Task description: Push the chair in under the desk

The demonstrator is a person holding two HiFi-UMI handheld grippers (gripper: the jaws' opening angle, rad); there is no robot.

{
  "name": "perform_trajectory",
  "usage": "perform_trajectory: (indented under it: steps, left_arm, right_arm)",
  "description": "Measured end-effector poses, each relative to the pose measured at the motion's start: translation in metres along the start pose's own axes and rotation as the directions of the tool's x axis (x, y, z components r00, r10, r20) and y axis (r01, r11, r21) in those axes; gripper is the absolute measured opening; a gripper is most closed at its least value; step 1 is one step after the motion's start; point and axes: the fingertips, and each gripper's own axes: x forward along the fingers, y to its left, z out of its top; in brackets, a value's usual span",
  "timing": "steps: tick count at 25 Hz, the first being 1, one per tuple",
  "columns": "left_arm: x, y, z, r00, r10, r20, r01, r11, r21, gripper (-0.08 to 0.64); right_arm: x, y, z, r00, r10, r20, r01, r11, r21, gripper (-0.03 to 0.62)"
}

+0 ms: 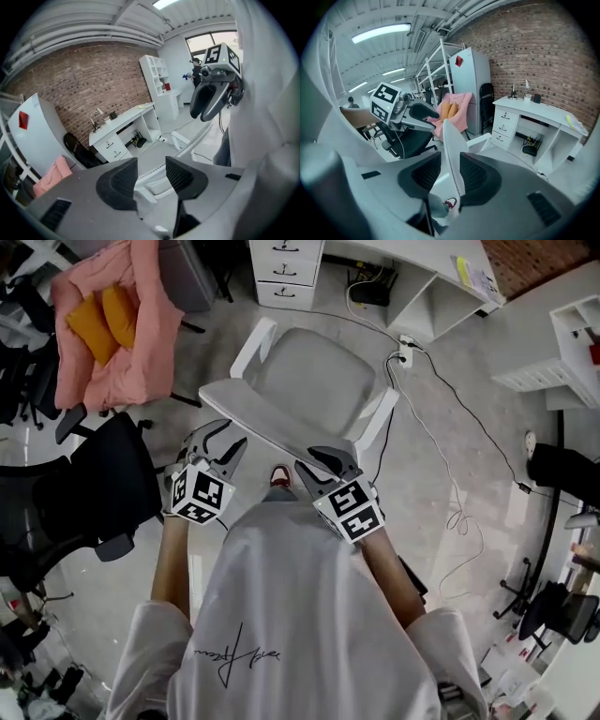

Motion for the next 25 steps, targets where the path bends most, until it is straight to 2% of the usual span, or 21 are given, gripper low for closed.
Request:
perform_trajectory:
  steps: [3, 6, 8, 11, 14, 20, 24, 25]
  left_arm:
    - [0.010, 0.004, -0.015, 0.997, -0.045, -0.060, 0.053, 0.987, 0.153, 0.189]
    - [0.023, 0.009, -0.032, 0.989, -0.058, -0.138, 0.097, 0.951, 0.295, 0.198]
    - [0.028, 0.011, -0.041, 0.981, -0.051, -0.188, 0.118, 0.924, 0.363, 0.203]
    - [0.034, 0.017, -0.042, 0.973, -0.036, -0.226, 0.131, 0.898, 0.420, 0.209]
    - [0.042, 0.021, -0.042, 0.968, -0.035, -0.247, 0.150, 0.871, 0.467, 0.210]
    - [0.055, 0.019, -0.054, 0.951, -0.057, -0.304, 0.213, 0.835, 0.508, 0.209]
    - [0.070, 0.011, -0.060, 0.929, -0.065, -0.365, 0.275, 0.780, 0.562, 0.207]
    - [0.072, 0.010, -0.061, 0.924, -0.066, -0.376, 0.286, 0.772, 0.567, 0.206]
  right_arm:
    - [0.006, 0.000, -0.013, 0.996, -0.066, -0.064, 0.065, 0.998, -0.022, 0.137]
    - [0.009, -0.005, -0.029, 0.980, -0.142, -0.140, 0.134, 0.989, -0.065, 0.149]
    - [0.011, -0.008, -0.043, 0.964, -0.191, -0.184, 0.174, 0.979, -0.105, 0.153]
    - [0.014, -0.019, -0.060, 0.941, -0.240, -0.239, 0.201, 0.964, -0.175, 0.158]
    - [0.020, -0.022, -0.073, 0.928, -0.245, -0.280, 0.191, 0.960, -0.205, 0.161]
    - [0.032, -0.016, -0.083, 0.927, -0.188, -0.323, 0.133, 0.974, -0.185, 0.161]
    - [0.030, -0.021, -0.081, 0.937, -0.177, -0.300, 0.125, 0.975, -0.184, 0.147]
    - [0.029, -0.022, -0.081, 0.940, -0.174, -0.293, 0.124, 0.976, -0.181, 0.138]
